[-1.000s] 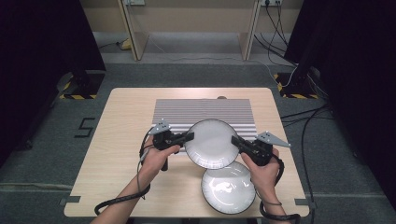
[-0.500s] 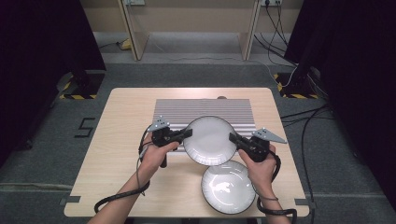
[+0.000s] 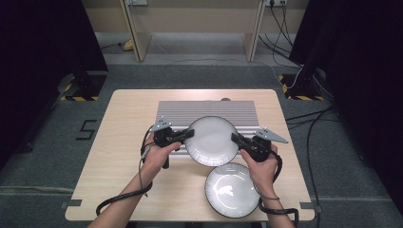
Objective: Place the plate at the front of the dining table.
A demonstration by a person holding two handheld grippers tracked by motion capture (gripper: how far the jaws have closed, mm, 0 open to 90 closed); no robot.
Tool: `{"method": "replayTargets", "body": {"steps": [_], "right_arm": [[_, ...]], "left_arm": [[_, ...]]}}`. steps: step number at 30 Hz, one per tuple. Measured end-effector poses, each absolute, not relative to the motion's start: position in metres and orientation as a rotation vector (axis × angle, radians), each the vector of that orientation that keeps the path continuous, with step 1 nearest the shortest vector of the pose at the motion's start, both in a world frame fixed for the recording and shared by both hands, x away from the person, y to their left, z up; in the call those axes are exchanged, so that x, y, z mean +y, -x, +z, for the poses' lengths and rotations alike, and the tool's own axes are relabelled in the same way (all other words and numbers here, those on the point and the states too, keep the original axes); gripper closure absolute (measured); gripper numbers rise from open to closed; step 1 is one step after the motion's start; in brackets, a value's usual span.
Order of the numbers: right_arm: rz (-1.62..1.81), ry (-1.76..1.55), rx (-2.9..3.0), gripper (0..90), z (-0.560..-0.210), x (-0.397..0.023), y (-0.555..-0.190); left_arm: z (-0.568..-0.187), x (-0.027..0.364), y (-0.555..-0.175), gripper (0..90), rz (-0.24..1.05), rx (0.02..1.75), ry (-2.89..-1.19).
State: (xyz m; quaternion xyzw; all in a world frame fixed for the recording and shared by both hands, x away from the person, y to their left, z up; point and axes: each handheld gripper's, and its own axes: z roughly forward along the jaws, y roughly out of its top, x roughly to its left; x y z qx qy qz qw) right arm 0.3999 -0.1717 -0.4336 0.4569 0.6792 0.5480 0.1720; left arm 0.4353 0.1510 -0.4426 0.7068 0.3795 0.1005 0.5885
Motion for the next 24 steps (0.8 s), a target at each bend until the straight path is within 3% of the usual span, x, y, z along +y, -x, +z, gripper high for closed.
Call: {"method": "replayTargets", "body": {"steps": [24], "right_arm": [[1.561,-1.336,1.906,82.4,-0.432,-0.168,-0.413]], "left_arm": [[-0.441,0.152,-0.446,82.6,0.241,0.921,-1.622]]}}
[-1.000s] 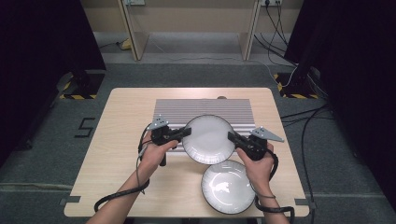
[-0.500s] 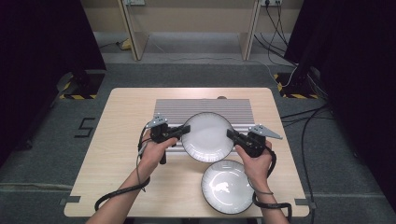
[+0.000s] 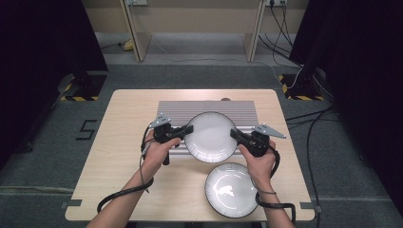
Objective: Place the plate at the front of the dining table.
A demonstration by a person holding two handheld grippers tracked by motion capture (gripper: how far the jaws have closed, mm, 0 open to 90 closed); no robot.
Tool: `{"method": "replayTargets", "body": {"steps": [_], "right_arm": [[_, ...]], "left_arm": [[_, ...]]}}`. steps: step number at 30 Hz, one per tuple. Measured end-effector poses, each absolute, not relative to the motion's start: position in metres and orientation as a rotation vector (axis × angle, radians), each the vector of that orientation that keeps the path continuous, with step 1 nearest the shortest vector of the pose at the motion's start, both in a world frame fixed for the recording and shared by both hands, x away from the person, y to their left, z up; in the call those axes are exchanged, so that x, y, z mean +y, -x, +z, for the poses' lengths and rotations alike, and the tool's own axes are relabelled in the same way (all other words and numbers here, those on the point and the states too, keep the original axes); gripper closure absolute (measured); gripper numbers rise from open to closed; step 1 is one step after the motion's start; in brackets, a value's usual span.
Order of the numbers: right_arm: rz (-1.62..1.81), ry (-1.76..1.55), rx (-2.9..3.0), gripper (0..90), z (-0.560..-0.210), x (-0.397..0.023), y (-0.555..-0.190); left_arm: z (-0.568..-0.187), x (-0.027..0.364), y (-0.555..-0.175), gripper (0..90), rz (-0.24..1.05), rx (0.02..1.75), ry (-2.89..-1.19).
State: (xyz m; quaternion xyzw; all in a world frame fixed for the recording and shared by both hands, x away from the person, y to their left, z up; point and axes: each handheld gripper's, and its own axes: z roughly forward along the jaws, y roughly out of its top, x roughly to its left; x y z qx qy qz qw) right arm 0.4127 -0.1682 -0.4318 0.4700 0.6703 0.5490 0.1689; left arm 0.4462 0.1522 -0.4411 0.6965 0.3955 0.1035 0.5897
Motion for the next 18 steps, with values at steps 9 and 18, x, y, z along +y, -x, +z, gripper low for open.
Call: {"method": "replayTargets", "body": {"steps": [9,18], "right_arm": [[1.551,-1.346,1.899,82.3,-0.433,-0.169,-0.418],[1.551,-1.371,1.882,82.2,-0.434,-0.169,-0.425]], "left_arm": [[-0.443,0.15,-0.451,82.5,0.251,0.927,-1.627],[-0.443,0.147,-0.458,82.4,0.257,0.944,-1.615]]}}
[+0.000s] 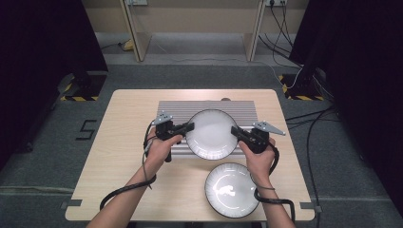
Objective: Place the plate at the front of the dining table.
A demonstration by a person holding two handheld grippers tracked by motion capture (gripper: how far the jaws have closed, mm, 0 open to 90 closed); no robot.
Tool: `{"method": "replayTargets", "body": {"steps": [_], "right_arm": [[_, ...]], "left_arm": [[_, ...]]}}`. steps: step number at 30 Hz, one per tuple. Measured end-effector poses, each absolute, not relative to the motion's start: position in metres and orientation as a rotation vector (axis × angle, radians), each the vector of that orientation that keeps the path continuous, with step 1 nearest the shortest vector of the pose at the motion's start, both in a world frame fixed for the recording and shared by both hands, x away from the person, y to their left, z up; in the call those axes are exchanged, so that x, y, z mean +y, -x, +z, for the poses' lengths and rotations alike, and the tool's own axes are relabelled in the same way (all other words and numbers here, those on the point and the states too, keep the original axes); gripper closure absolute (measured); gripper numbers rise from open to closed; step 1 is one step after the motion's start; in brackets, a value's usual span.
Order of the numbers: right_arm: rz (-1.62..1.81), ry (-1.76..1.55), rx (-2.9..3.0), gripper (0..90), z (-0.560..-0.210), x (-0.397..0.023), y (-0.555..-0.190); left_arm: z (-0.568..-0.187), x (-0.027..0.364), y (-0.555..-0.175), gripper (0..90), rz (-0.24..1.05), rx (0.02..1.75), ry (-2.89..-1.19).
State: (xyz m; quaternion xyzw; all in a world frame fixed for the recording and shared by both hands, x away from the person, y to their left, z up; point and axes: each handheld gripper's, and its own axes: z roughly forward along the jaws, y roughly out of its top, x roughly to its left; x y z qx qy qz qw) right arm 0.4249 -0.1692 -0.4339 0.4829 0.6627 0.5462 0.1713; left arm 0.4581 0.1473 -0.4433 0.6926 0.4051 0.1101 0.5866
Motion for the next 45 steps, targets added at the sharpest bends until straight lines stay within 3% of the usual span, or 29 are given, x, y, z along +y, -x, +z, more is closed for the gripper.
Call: {"method": "replayTargets", "body": {"steps": [45], "right_arm": [[1.466,-1.425,1.873,82.0,-0.441,-0.167,-0.464]], "left_arm": [[-0.453,0.139,-0.496,82.0,0.269,1.033,-1.629]]}}
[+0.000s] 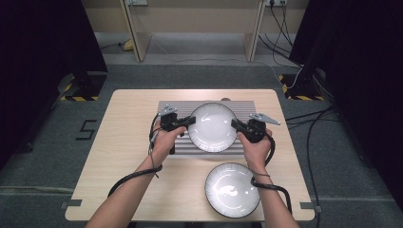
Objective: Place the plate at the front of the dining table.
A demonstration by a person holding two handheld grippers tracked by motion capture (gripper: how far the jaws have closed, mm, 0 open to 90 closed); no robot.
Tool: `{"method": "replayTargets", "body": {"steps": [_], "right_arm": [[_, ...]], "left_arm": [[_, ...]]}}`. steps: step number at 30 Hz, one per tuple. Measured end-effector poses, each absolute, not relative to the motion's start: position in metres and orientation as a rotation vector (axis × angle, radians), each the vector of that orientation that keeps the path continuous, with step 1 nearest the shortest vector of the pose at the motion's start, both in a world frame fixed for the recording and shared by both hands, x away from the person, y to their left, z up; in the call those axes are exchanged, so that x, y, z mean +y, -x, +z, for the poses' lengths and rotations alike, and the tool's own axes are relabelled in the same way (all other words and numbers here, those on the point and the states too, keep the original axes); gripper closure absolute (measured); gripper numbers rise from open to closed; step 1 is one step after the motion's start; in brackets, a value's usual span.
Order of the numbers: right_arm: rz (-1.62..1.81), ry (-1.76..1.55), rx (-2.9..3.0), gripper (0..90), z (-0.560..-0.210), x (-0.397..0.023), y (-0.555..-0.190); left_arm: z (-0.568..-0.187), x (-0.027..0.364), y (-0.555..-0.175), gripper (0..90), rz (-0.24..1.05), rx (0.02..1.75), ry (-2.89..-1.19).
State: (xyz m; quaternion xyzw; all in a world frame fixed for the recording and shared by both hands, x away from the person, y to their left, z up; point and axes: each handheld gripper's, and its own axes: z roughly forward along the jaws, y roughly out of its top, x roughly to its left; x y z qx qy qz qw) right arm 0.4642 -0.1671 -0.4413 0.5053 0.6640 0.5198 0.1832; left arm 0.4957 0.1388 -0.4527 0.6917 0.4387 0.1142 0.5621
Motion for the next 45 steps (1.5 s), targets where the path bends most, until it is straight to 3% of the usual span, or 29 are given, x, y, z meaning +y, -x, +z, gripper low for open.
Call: {"method": "replayTargets", "body": {"steps": [45], "right_arm": [[1.311,-1.525,1.915,81.1,-0.469,-0.163,-0.497]], "left_arm": [[-0.479,0.126,-0.525,81.0,0.257,1.168,-1.682]]}}
